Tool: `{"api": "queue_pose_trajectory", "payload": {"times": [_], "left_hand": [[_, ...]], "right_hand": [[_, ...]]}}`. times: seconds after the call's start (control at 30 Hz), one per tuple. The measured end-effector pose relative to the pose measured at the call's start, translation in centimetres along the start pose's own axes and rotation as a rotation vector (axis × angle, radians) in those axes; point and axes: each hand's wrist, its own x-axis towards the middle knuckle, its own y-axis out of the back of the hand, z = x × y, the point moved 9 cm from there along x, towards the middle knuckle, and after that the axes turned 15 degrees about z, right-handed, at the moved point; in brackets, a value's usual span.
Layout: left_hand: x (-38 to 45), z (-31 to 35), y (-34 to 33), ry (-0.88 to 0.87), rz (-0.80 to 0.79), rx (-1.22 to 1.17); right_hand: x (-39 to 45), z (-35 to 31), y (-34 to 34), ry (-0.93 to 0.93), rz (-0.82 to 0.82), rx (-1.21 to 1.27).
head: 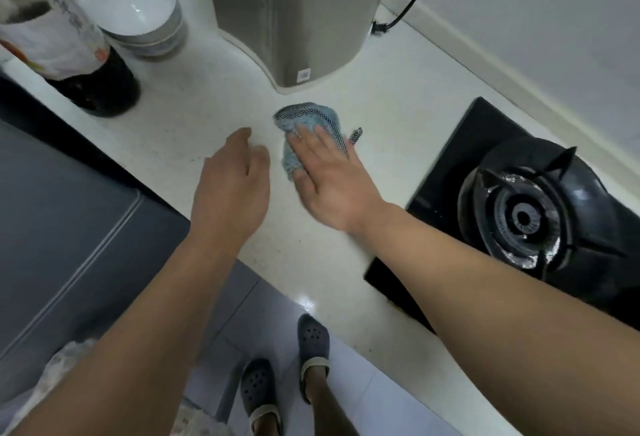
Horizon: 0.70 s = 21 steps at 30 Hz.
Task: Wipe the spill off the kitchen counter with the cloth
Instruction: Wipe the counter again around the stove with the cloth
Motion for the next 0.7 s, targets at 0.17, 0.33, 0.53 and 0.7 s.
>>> {"api": "queue_pose_trajectory", "payload": {"times": [0.17,0.33,0.53,0.7], "left_hand": [[1.2,2.0,-3.5,-0.156,-0.210,0.244],[2.1,0.7,-3.8,-0.118,-0.256,0.272],[0.7,0.0,-3.0,-0.130,-0.283,0.252],[-0.3,-0.3,-1.2,-0.053,-0.277,0.148]], "right_hand": [[6.4,10.8,3.4,-0.218,-0.010,-0.111],[9.7,20.0,6.2,-0.622,0.067,-0.160],[3.5,16.6,6.3,-0.909,0.113,-0.063],[-3.0,3.4,1.0,-0.522,0.142,0.024]]}}
